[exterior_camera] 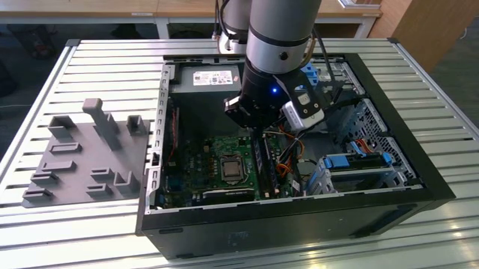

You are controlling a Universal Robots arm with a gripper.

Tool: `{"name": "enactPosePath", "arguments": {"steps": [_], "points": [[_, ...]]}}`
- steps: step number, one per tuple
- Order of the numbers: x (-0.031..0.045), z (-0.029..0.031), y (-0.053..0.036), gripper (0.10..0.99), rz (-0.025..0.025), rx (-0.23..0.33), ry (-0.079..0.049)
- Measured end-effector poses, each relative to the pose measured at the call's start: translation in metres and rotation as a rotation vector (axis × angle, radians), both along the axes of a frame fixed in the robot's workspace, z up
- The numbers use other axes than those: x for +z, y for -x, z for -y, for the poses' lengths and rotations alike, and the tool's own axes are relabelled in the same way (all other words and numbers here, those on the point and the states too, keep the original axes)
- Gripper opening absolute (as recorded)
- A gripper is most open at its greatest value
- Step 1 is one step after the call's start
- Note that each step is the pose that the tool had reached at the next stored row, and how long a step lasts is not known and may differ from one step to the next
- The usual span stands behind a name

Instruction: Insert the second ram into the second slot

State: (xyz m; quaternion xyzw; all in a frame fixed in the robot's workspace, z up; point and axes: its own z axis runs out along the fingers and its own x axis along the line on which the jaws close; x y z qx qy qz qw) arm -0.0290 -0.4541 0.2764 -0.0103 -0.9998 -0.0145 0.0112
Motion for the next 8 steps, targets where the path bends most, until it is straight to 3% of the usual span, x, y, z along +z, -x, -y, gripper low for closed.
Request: {"name": "enactPosePath", "arguments": {"steps": [8], "points": [[-0.0028, 0.0, -0.0001, 0.133, 0.0, 0.0, 0.0]]}}
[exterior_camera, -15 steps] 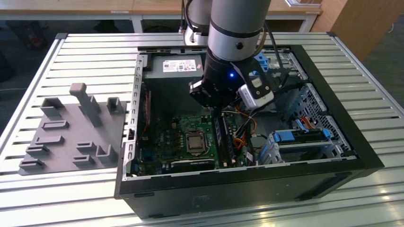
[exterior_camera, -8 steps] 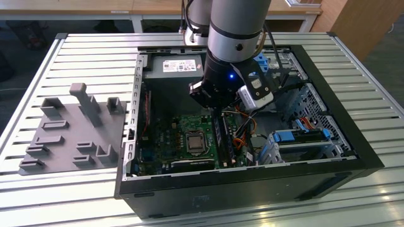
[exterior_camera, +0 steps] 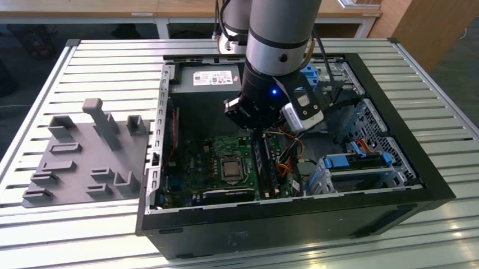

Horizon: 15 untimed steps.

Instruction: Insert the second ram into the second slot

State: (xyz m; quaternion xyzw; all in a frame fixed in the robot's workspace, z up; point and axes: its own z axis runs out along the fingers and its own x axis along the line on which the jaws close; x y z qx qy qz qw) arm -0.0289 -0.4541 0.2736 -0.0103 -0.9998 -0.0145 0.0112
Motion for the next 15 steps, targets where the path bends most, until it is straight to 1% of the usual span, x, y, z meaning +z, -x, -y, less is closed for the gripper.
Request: {"name": "enactPosePath", "arguments": {"steps": [15], "points": [[-0.0044, -0.0001, -0.0035, 0.133, 0.0002, 0.0, -0.001]]}}
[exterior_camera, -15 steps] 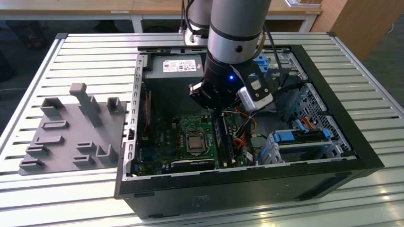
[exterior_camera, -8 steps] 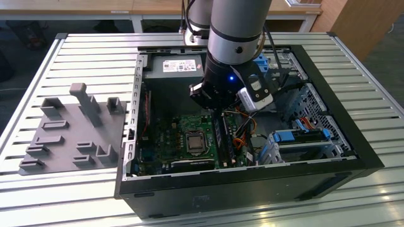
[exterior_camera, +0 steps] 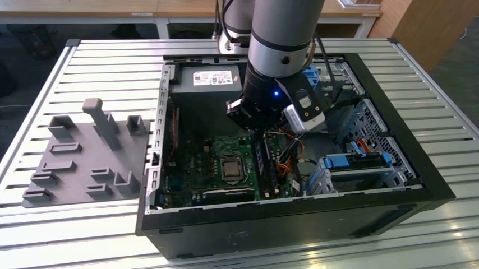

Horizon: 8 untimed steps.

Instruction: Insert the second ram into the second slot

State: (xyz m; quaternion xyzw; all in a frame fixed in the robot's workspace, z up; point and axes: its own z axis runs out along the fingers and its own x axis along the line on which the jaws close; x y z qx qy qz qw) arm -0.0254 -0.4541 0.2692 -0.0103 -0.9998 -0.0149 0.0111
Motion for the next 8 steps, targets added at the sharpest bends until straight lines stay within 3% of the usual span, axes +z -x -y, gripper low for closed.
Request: {"name": "enactPosePath", "arguments": {"steps": [8], "points": [[-0.0051, 0.0, 0.0, 0.133, -0.0008, 0.0, 0.0]]}}
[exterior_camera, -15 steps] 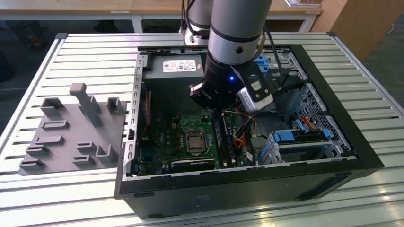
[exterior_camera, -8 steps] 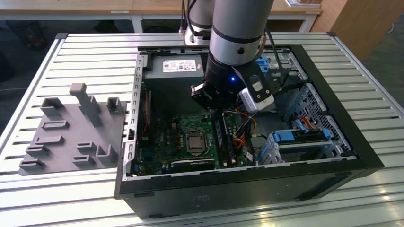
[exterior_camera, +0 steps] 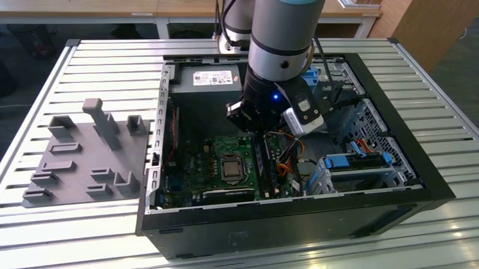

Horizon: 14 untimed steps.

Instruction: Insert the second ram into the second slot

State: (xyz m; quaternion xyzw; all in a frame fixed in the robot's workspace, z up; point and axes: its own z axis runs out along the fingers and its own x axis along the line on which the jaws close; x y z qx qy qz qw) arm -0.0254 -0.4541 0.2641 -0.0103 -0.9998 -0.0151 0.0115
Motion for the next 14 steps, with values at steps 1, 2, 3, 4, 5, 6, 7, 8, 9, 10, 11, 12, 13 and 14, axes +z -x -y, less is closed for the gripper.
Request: {"name": "enactPosePath", "arguments": {"steps": [1, 2, 3, 4, 5, 6, 7, 8, 9, 10, 11, 12, 13, 14], "points": [[-0.0004, 0.0, 0.0, 0.133, -0.0005, 0.0, 0.0], [-0.0007, 0.0, 0.0, 0.133, -0.0012, 0.0, 0.0], [-0.001, 0.0, 0.0, 0.133, -0.0017, 0.0, 0.0], [-0.0012, 0.0, 0.0, 0.133, -0.0026, 0.0, 0.0], [-0.0015, 0.0, 0.0, 0.133, -0.0036, 0.0, 0.0], [-0.0021, 0.0, -0.0001, 0.133, -0.005, 0.0, -0.001], [-0.0028, 0.0003, -0.0001, 0.133, -0.0064, 0.0, -0.002], [-0.0036, 0.0007, -0.0001, 0.133, -0.0073, 0.0, -0.003], [-0.0048, 0.001, 0.0, 0.133, -0.0076, 0.0, -0.003], [-0.0058, 0.0013, 0.0, 0.133, -0.0076, 0.0, -0.003], [-0.0066, 0.0017, 0.0, 0.133, -0.0077, 0.001, -0.003], [-0.0074, 0.0021, 0.0, 0.133, -0.0077, 0.001, -0.003], [-0.0079, 0.0024, 0.0, 0.133, -0.0077, 0.001, -0.003], [-0.0085, 0.0023, 0.0, 0.133, -0.0077, 0.001, -0.003]]}}
